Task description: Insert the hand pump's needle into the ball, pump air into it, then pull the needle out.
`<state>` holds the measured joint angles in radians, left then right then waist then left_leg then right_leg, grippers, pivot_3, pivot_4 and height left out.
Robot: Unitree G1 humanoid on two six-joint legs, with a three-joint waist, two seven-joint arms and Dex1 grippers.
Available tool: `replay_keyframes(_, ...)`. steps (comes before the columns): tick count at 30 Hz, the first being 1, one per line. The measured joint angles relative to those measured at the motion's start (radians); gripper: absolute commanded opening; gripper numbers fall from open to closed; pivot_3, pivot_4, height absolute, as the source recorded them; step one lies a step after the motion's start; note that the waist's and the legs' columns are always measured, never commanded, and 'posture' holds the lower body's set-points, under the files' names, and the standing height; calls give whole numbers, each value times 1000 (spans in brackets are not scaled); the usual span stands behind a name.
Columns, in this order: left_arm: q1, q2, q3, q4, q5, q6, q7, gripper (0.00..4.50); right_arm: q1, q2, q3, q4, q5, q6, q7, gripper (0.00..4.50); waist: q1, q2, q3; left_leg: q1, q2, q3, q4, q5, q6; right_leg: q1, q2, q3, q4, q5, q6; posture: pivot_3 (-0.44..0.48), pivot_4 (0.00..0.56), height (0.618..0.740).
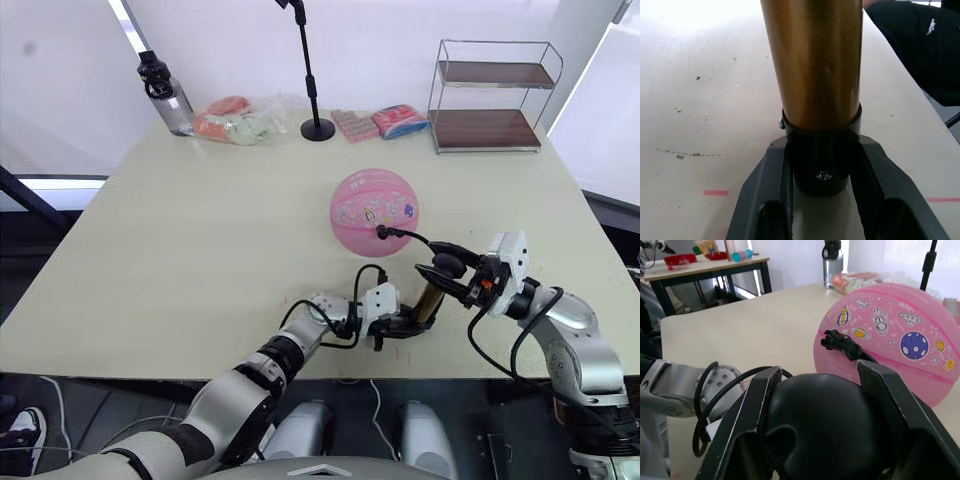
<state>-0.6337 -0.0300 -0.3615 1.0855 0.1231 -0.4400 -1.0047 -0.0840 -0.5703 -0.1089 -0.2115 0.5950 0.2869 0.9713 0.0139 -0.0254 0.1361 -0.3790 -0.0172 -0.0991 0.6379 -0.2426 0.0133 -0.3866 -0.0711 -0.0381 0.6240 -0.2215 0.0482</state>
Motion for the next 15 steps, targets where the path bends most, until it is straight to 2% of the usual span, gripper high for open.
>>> replay_keyframes(5,-9,-8,0,-8,-11,-1,-15,1096,-56,-82,-54,-56,82,152,-22,1888,1,11,10,-7,-7,1,0,0,0,-7,-1,1,0,1,1,0,150,740)
replay_keyframes(15,-13,-7,-1,-8,-11,-3,-16,1096,-222,-250,-239,-128,352,386,-65,1888,1,7,17,-8,-7,2,2,0,0,-8,-2,2,0,1,2,0,150,740)
